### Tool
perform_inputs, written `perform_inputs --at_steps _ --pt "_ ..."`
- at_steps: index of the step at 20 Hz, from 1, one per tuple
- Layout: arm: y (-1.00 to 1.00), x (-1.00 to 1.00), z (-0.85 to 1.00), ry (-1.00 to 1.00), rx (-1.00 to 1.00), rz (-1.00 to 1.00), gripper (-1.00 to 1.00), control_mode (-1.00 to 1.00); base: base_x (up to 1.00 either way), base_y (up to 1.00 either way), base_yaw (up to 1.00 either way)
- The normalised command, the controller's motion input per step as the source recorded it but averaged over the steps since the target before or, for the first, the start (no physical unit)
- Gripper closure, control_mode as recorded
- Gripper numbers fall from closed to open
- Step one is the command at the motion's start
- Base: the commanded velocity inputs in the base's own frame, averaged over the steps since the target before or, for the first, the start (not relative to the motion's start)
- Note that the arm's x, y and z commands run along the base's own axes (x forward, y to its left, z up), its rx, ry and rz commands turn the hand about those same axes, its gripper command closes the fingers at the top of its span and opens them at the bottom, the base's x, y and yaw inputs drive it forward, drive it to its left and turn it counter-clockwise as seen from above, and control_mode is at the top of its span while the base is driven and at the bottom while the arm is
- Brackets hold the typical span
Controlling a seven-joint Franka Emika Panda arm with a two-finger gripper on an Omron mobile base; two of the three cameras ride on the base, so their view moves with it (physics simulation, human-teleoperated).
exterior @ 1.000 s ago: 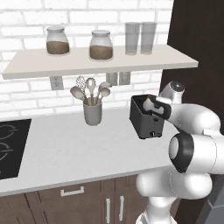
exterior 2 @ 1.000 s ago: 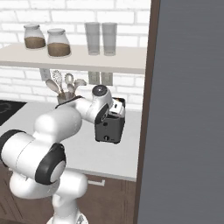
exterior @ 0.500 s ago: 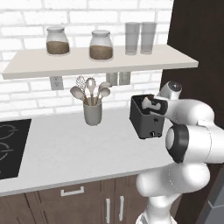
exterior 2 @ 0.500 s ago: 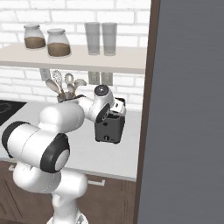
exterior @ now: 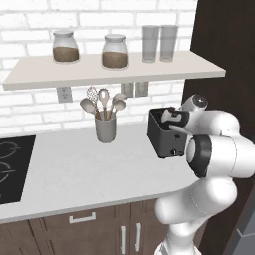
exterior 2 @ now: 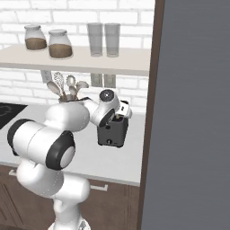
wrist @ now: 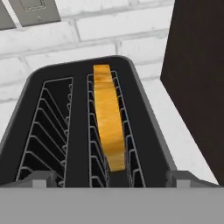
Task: Start the toaster. Once the lever pops up, take the bread to the plate on the dining counter.
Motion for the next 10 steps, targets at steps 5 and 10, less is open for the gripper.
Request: perform_inputs --at_steps 5,10 --pt "-0.09 0.29 -0.07 0.00 0.00 0.00 -1.00 -1.00 0.00 0.00 0.00" --pt "0.00 0.22 -0.15 0.00 0.03 0.00 -1.00 -1.00 0.00 0.00 0.00"
